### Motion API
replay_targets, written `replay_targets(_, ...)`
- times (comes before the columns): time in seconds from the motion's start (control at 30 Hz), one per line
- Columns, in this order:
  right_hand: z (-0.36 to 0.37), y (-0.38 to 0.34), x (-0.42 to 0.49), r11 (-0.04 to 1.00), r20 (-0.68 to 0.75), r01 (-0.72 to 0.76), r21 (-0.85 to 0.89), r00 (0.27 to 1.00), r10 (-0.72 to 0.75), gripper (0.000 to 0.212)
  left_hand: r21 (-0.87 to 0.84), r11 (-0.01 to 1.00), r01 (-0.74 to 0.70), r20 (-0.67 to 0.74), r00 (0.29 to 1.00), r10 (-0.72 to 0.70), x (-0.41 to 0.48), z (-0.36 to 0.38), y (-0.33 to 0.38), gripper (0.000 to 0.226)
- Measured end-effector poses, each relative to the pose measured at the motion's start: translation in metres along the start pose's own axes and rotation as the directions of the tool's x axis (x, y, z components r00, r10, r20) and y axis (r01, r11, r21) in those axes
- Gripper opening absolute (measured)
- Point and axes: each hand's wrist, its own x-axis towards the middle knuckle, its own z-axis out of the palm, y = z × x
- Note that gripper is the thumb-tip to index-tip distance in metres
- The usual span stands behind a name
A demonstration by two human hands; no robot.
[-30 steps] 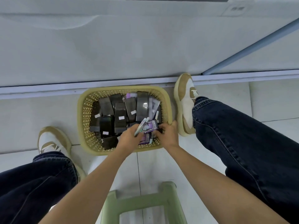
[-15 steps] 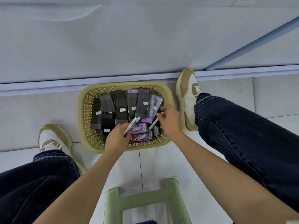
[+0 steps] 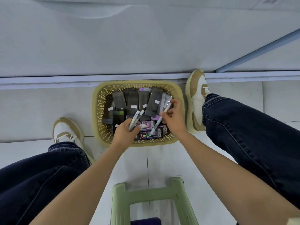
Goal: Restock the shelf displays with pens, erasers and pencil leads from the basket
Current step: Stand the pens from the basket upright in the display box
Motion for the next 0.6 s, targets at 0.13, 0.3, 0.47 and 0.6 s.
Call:
replay_targets(0.13, -0.011, -0.032, -0.017, 0.965, 0.023, 0.039, 0.258, 0.999, -0.046, 0.048, -0.319, 0.946, 0.046, 0.082, 0.996, -0.021, -0.021, -0.007, 0.03, 0.019)
replay_targets(0.3, -0.031, -0.082, -0.045, 0.889, 0.036, 0.081, 0.451, 0.993, -0.109, 0.045, -0.468, 0.879, -0.088, -0.146, 0.989, 0.021, -0.051, -0.035, 0.07, 0.008)
replay_targets(0.47, -0.06, -0.122, -0.086, 0.913, 0.264, 0.097, 0.396, 0.94, -0.214, 0.025, -0.517, 0.816, -0.258, -0.35, 0.934, 0.074, -0.091, -0.076, 0.115, 0.013)
replay_targets(0.6, -0.074, -0.156, -0.125, 0.902, 0.387, 0.22, 0.37, 0.847, -0.365, 0.011, -0.573, 0.726, -0.379, -0.402, 0.903, 0.154, -0.132, -0.098, 0.155, 0.013)
